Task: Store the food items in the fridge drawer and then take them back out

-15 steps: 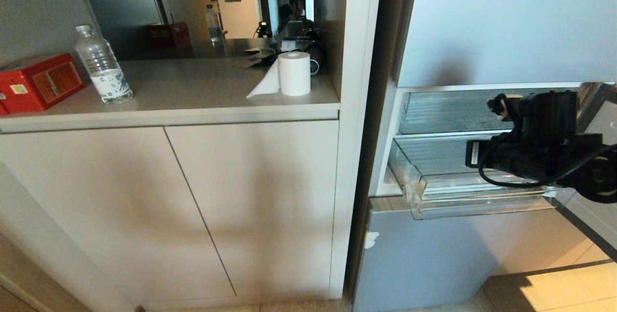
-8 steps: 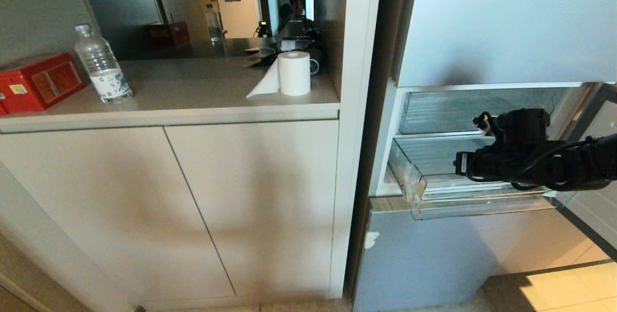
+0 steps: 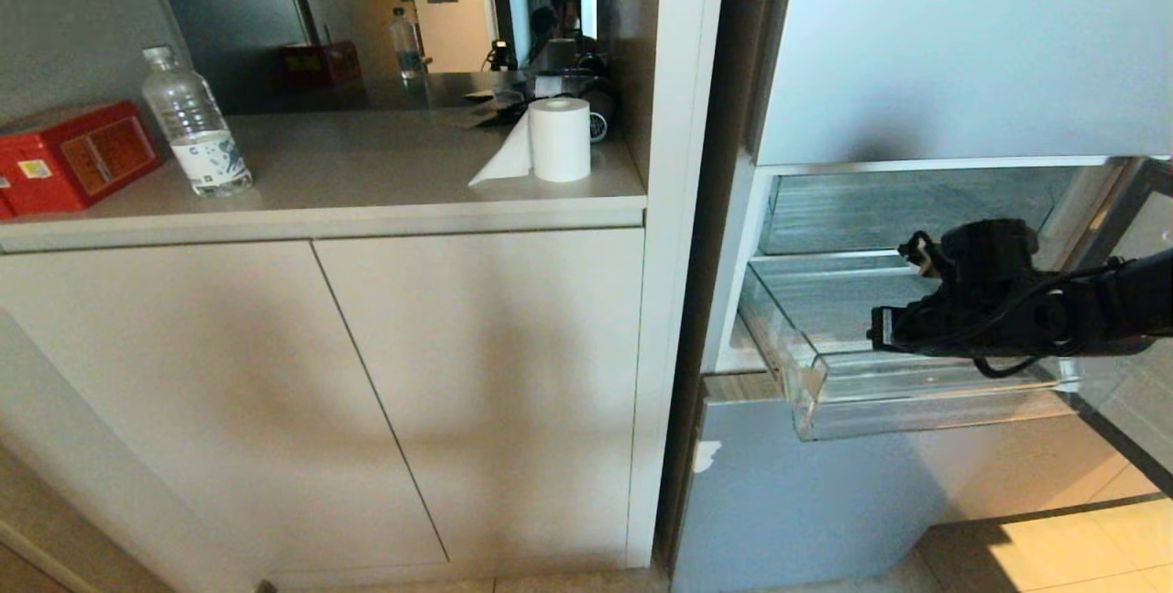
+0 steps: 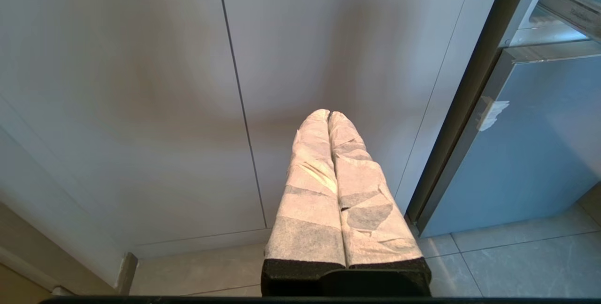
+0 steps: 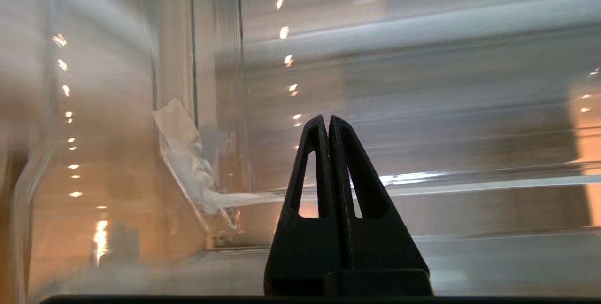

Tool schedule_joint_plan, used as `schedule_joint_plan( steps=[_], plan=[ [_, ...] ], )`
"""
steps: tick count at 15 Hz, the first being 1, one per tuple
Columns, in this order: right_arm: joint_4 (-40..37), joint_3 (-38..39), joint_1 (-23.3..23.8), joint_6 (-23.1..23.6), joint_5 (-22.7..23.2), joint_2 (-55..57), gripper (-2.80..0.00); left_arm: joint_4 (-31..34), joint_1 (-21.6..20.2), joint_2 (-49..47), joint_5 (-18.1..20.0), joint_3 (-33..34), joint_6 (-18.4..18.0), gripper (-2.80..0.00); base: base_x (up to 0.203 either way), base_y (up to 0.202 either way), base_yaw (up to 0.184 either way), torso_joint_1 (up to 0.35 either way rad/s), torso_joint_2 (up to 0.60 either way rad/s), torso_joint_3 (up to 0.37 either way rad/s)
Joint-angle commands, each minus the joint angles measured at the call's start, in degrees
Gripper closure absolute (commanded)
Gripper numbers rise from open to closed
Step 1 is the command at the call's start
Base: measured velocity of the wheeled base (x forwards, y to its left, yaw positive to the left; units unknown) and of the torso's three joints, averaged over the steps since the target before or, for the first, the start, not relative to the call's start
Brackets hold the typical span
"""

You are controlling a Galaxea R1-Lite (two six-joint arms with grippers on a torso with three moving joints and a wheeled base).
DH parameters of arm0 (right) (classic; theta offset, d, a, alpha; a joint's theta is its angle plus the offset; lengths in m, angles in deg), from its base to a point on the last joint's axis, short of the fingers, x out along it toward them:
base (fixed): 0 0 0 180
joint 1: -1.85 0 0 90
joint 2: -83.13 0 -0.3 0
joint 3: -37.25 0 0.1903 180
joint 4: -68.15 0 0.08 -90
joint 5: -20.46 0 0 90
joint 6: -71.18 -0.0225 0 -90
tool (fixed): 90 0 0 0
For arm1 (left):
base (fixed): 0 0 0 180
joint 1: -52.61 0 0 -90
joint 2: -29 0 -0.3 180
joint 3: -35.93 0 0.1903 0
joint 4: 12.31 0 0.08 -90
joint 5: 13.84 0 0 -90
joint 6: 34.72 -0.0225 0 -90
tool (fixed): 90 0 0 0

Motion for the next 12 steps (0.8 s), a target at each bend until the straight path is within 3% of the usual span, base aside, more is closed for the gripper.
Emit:
schedule_joint_plan(
  steps=[1,5,9,12],
  plan=[
    [-6.93,-0.56,0.31,-1.08,0.00,-4.09,0.00,0.02,-0.01,-0.07,-0.01,0.00,0.00,0.00,0.000,0.000,0.000,0.000,0.00,0.000],
    [-14.34,-0.55,0.48,-1.97,-0.01,-7.57,0.00,0.02,-0.01,-0.07,-0.01,0.00,0.00,0.00,0.000,0.000,0.000,0.000,0.00,0.000],
    [-8.40,-0.19,0.77,-4.54,0.18,-9.98,0.00,0.02,-0.01,-0.07,-0.01,0.00,0.00,0.00,0.000,0.000,0.000,0.000,0.00,0.000],
    [-7.03,3.18,0.36,-4.58,0.25,-20.38,0.00,0.02,-0.01,-0.07,-0.01,0.00,0.00,0.00,0.000,0.000,0.000,0.000,0.00,0.000]
  ],
)
